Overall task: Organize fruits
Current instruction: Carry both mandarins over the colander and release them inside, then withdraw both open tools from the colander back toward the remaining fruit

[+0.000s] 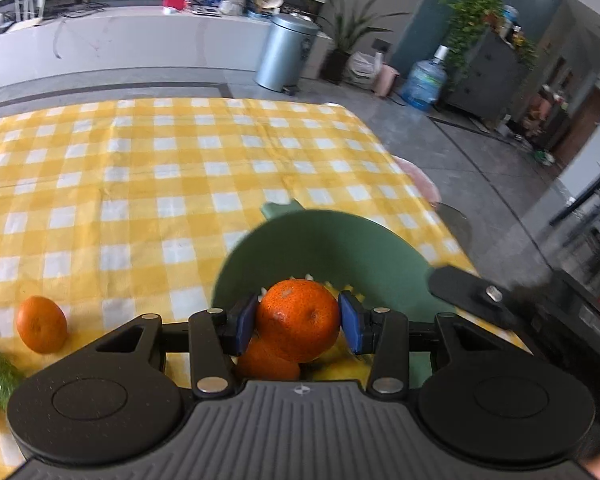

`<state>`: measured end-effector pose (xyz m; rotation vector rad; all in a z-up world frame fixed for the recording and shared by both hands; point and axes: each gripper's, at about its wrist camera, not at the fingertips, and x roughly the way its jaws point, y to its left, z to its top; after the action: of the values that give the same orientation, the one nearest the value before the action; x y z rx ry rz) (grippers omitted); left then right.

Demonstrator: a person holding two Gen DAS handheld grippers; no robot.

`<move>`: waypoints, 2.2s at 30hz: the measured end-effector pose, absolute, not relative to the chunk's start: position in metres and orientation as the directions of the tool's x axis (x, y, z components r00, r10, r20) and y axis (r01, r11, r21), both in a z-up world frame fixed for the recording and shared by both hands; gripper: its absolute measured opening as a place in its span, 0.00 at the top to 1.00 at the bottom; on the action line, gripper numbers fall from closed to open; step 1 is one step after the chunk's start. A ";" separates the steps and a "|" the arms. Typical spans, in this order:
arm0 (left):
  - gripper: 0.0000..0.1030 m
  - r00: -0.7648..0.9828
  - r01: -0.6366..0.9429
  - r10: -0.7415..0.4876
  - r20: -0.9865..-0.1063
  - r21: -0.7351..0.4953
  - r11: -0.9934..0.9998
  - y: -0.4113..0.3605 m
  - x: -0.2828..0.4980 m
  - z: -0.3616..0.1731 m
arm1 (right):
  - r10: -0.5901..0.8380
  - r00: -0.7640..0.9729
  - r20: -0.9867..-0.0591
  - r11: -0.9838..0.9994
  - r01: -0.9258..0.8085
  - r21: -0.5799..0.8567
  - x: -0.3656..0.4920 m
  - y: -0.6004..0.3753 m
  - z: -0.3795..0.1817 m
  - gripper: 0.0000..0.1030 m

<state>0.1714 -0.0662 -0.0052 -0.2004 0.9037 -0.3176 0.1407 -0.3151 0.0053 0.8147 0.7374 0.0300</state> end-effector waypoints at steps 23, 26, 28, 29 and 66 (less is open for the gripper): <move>0.22 0.613 0.153 -0.302 -0.730 -0.266 0.952 -0.063 0.155 0.003 | 0.298 0.752 -0.588 0.713 0.234 0.661 0.140 -0.310 0.003 0.10; 0.21 0.631 0.148 -0.310 -0.711 -0.282 0.948 -0.055 0.143 0.014 | 0.305 0.759 -0.575 0.704 0.227 0.673 0.136 -0.313 0.002 0.10; 0.20 0.636 0.152 -0.311 -0.706 -0.281 0.948 -0.050 0.135 0.021 | 0.300 0.766 -0.569 0.701 0.228 0.676 0.133 -0.315 0.003 0.10; 0.20 0.638 0.152 -0.307 -0.706 -0.276 0.949 -0.047 0.131 0.024 | 0.294 0.769 -0.567 0.704 0.227 0.673 0.132 -0.314 0.005 0.10; 0.20 0.637 -0.089 -0.169 -0.753 -0.289 0.953 0.100 0.014 0.055 | 0.352 0.644 -0.680 0.925 -0.128 0.358 0.077 -0.155 0.053 0.22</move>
<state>0.0140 0.1000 0.0554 -0.3136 0.8835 -0.0467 0.0774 -0.1552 0.0530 0.2898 0.8296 0.2772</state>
